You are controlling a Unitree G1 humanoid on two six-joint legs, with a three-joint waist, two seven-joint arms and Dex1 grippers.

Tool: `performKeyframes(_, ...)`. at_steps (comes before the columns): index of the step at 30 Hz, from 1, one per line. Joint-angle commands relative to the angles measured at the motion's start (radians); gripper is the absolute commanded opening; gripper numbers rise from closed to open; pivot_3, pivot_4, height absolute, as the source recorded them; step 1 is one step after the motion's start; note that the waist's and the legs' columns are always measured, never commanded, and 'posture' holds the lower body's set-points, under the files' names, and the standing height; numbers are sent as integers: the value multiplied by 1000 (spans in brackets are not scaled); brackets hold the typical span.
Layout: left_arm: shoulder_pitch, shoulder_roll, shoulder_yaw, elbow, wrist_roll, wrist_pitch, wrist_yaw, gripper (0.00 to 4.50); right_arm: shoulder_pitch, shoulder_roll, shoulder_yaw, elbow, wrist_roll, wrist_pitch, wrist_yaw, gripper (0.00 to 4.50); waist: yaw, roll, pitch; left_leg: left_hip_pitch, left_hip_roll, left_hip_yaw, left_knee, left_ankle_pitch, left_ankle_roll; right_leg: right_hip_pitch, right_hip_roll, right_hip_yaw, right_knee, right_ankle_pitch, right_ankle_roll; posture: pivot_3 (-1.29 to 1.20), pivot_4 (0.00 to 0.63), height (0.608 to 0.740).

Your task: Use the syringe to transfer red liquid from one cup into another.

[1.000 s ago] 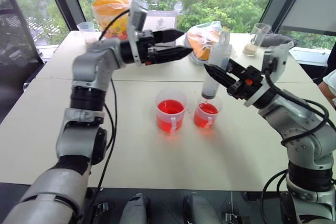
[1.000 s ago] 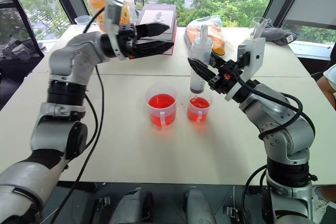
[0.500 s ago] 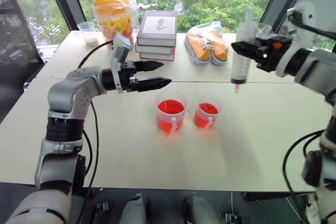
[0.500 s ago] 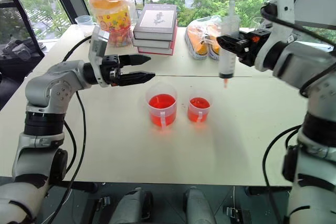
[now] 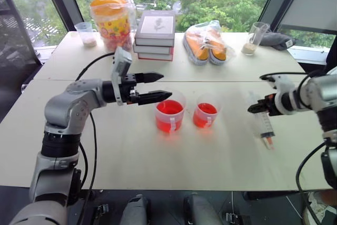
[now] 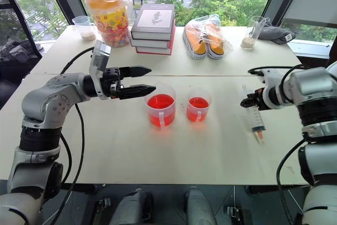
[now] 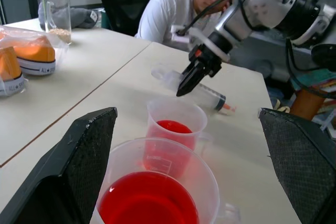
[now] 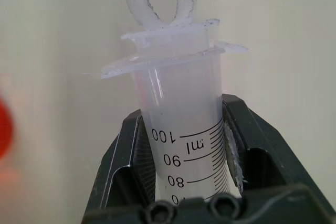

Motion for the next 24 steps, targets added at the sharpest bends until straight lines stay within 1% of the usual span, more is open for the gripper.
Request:
performKeyframes(1,9,21,34,-61,-35,9,24,4491,-40,19,8,123,-100,-92,39,1895,1,0,0,0,0,0,0,0,0,0,0,0,0,0,0,0,150,740)
performKeyframes(2,16,27,36,-68,-41,13,29,4500,-46,26,8,143,-115,-103,52,2452,1,0,0,0,0,0,0,0,0,0,0,0,0,0,0,0,150,740)
performKeyframes(5,33,43,43,-86,-57,25,38,4500,-64,30,-10,161,-145,-113,97,3820,2,0,0,0,0,0,1,0,0,1,0,0,0,0,0,0,150,740)
performKeyframes(6,36,49,45,-90,-62,28,41,4500,-69,25,-17,153,-150,-113,113,4376,3,0,0,0,0,0,1,0,0,1,-1,0,0,0,0,0,150,740)
performKeyframes(7,40,55,46,-93,-69,30,42,4500,-72,12,-26,123,-151,-102,126,4480,3,0,0,0,0,0,1,0,0,1,-1,0,0,0,0,0,150,740)
performKeyframes(9,44,64,51,-98,-78,34,44,4500,-66,-19,-44,45,-148,-94,158,4480,3,0,0,0,0,0,1,0,0,1,-1,0,0,0,0,0,150,740)
performKeyframes(12,50,83,57,-101,-88,39,47,4500,-34,-92,-125,-197,-90,-47,205,4480,4,1,1,0,0,0,0,0,0,0,-1,0,0,0,0,0,150,740)
performKeyframes(13,53,92,60,-102,-90,40,48,4500,-13,-121,-178,-312,-39,-21,235,4480,5,1,1,0,0,0,-1,0,0,-1,0,0,0,0,0,0,150,740)
performKeyframes(15,60,111,64,-102,-91,42,47,4500,44,-166,-329,-551,82,25,291,4480,6,1,1,-1,0,-1,-2,0,0,-1,0,-1,0,0,0,0,150,740)
performKeyframes(16,62,119,66,-102,-95,43,47,4500,71,-177,-388,-636,124,48,302,4480,6,1,1,-1,0,-1,-3,0,0,-2,0,-1,0,0,0,0,150,740)
performKeyframes(17,64,125,66,-102,-99,44,47,4500,96,-180,-433,-692,153,71,303,4480,6,1,1,-1,0,-1,-3,0,0,-2,0,-1,0,0,0,0,150,740)
performKeyframes(20,83,162,57,-112,-97,49,31,4500,244,-184,-584,-890,224,96,303,4480,6,-2,-1,0,1,-2,-2,0,0,1,0,-2,-1,0,0,0,150,740)
performKeyframes(22,91,179,55,-113,-102,53,25,4500,321,-178,-648,-976,251,105,291,4480,6,-2,-1,2,0,-1,-1,0,0,3,-1,-2,-1,0,0,0,150,740)
performKeyframes(24,91,186,54,-110,-107,57,22,4500,372,-171,-687,-1026,272,100,276,4480,6,-2,-1,2,0,-1,1,0,0,3,-2,-1,-1,-1,-2,0,150,740)
